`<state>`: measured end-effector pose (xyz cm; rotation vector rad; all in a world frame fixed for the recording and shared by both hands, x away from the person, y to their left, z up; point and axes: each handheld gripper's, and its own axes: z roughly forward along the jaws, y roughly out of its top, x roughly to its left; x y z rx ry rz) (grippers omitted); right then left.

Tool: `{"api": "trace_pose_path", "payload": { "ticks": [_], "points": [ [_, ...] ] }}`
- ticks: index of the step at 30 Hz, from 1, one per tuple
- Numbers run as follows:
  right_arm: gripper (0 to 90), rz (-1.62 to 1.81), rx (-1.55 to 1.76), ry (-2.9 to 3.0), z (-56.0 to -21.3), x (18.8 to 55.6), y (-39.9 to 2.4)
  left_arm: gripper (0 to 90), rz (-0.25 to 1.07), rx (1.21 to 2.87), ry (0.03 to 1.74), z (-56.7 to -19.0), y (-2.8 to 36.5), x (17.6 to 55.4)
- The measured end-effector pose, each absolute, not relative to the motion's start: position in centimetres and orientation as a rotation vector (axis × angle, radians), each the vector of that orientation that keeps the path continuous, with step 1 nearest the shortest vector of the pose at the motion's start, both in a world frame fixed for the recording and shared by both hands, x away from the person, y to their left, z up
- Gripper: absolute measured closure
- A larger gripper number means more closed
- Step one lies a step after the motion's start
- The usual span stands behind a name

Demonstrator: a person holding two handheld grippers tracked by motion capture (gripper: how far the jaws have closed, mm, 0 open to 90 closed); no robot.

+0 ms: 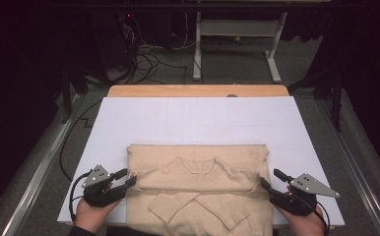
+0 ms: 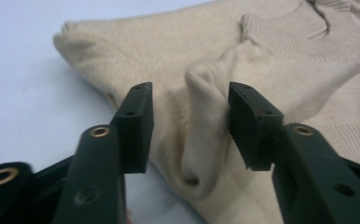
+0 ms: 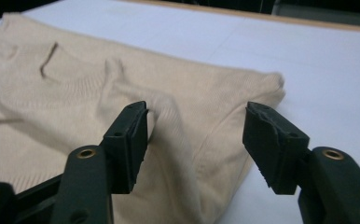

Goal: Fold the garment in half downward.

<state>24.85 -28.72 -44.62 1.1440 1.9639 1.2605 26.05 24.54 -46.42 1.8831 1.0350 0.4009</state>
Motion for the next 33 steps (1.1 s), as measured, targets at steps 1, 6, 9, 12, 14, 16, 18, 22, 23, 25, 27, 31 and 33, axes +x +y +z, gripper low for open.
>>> {"api": "trace_pose_path", "payload": {
  "ticks": [1, 6, 9, 12, 14, 16, 18, 22, 23, 25, 27, 31, 33],
  "points": [
    [40.4, 1.271, 1.147, 1.946, -44.4, 24.9, -28.8, 46.2, 0.416, 1.876, 1.032, -46.1, 24.6, 26.1],
    [38.6, 1.272, 1.186, 1.883, -43.7, 26.2, -29.8, 46.1, 0.452, 1.802, 1.067, -44.8, 26.1, 27.5],
    [38.0, 1.250, 1.211, 1.866, -43.5, 27.5, -30.3, 40.6, 0.440, 1.784, 1.111, -44.7, 26.7, 29.2],
    [34.4, 1.230, 1.256, 1.865, -43.6, 29.4, -30.7, 40.3, 0.428, 1.777, 1.150, -45.2, 27.0, 31.2],
    [31.6, 1.215, 1.300, 1.870, -43.8, 30.9, -30.9, 36.3, 0.404, 1.778, 1.182, -45.6, 26.8, 32.5],
    [30.7, 1.190, 1.343, 1.885, -44.2, 32.2, -31.0, 35.6, 0.353, 1.793, 1.205, -46.2, 26.6, 33.8],
    [29.2, 1.170, 1.376, 1.910, -44.7, 33.5, -30.8, 32.2, 0.300, 1.806, 1.229, -46.8, 26.2, 34.9],
    [27.7, 1.118, 1.407, 1.961, -45.6, 34.9, -29.9, 32.1, 0.227, 1.853, 1.253, -48.0, 25.0, 35.9],
    [27.4, 1.095, 1.410, 1.982, -45.9, 35.2, -29.8, 32.1, 0.222, 1.859, 1.267, -48.1, 24.9, 36.1],
    [27.1, 1.075, 1.444, 2.017, -46.4, 35.8, -29.5, 32.1, 0.195, 1.843, 1.283, -48.3, 24.9, 36.4],
    [27.1, 1.062, 1.467, 2.054, -46.9, 36.2, -29.3, 32.2, 0.183, 1.849, 1.296, -48.6, 24.7, 36.7],
    [37.1, 1.048, 1.470, 2.113, -47.2, 36.8, -28.7, 32.6, 0.201, 1.893, 1.311, -48.5, 23.9, 37.2],
    [41.2, 1.033, 1.449, 2.130, -47.2, 37.0, -28.3, 33.5, 0.221, 1.913, 1.318, -48.4, 23.4, 37.5]
  ]
}}
